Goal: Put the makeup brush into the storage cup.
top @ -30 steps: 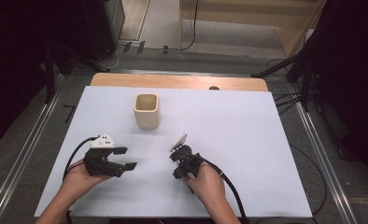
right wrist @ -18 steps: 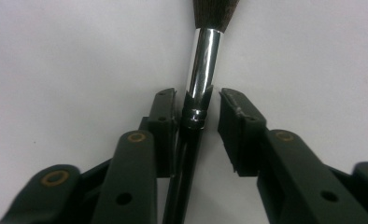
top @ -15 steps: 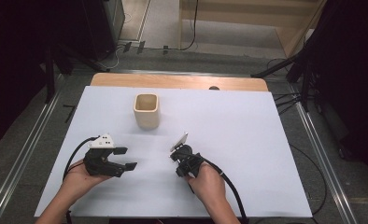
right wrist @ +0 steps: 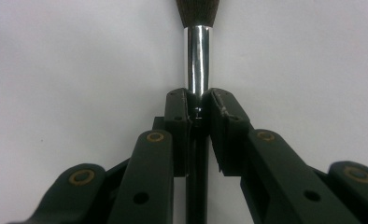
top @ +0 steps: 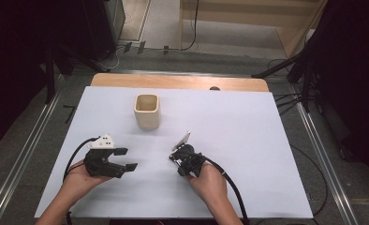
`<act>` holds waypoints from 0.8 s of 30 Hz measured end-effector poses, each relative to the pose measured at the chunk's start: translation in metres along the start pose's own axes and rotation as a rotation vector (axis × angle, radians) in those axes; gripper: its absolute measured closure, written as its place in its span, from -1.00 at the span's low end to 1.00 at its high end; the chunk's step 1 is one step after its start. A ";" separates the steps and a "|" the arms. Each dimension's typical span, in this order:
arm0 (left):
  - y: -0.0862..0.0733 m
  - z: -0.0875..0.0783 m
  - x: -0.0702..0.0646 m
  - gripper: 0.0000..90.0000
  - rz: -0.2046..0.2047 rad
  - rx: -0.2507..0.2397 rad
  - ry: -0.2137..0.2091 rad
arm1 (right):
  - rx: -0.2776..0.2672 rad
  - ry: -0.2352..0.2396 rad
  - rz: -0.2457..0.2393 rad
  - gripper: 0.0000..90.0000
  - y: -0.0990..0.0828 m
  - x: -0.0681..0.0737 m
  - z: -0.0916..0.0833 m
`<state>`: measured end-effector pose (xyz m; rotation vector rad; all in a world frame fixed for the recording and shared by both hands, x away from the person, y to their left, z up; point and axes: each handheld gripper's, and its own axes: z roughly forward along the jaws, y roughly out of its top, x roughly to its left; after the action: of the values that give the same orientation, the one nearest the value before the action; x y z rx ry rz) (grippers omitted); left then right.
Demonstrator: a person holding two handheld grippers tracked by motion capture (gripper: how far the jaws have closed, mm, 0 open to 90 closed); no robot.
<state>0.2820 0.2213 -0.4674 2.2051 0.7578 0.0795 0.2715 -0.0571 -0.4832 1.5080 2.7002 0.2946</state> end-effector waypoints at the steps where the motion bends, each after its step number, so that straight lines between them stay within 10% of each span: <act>1: 0.000 0.000 0.000 -0.39 -0.001 0.000 0.001 | 0.003 0.008 -0.003 0.76 0.000 -0.001 0.000; 24: 0.001 0.006 0.006 -0.38 -0.044 0.010 0.003 | -0.166 0.262 -0.016 0.76 -0.005 -0.066 -0.029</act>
<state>0.2888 0.2197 -0.4719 2.1968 0.8100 0.0566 0.2988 -0.1201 -0.4594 1.4941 2.7909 0.7447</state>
